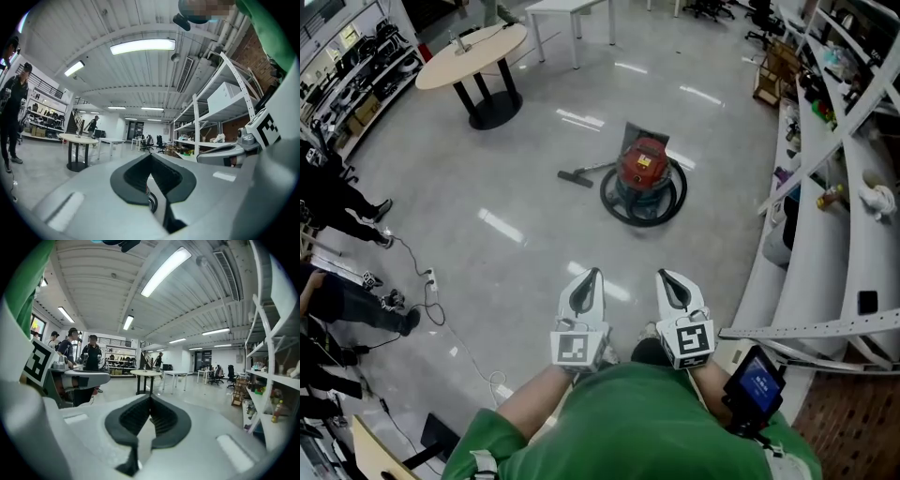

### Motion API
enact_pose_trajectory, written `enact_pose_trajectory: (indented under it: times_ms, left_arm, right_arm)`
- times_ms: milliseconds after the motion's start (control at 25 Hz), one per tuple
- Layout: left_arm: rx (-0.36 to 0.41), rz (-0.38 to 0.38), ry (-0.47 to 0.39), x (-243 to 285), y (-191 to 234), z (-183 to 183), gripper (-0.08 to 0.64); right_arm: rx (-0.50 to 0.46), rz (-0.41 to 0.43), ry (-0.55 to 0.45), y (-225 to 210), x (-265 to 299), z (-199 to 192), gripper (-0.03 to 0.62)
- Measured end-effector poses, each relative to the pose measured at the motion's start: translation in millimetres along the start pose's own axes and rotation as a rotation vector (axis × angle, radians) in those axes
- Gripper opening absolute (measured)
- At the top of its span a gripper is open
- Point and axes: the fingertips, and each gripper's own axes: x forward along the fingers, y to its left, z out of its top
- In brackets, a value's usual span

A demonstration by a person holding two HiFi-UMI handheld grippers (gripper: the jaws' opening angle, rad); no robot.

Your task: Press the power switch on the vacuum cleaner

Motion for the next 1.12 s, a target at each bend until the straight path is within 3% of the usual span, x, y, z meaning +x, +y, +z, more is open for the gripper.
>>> enact_pose_trajectory:
  times_ms: [280, 1120]
  left_arm:
    - [0.002, -0.012, 0.034, 32.7, 9.8, -7.9, 0.006]
    - [0.034, -0.069, 0.084, 238.2, -15.0, -18.6, 0.006]
  right_arm:
    - [0.023, -0.025, 0.01, -23.8, 28.9, 0.1, 0.003]
    - [0.107, -0.048, 0.001, -180.9, 140.2, -11.4, 0.002]
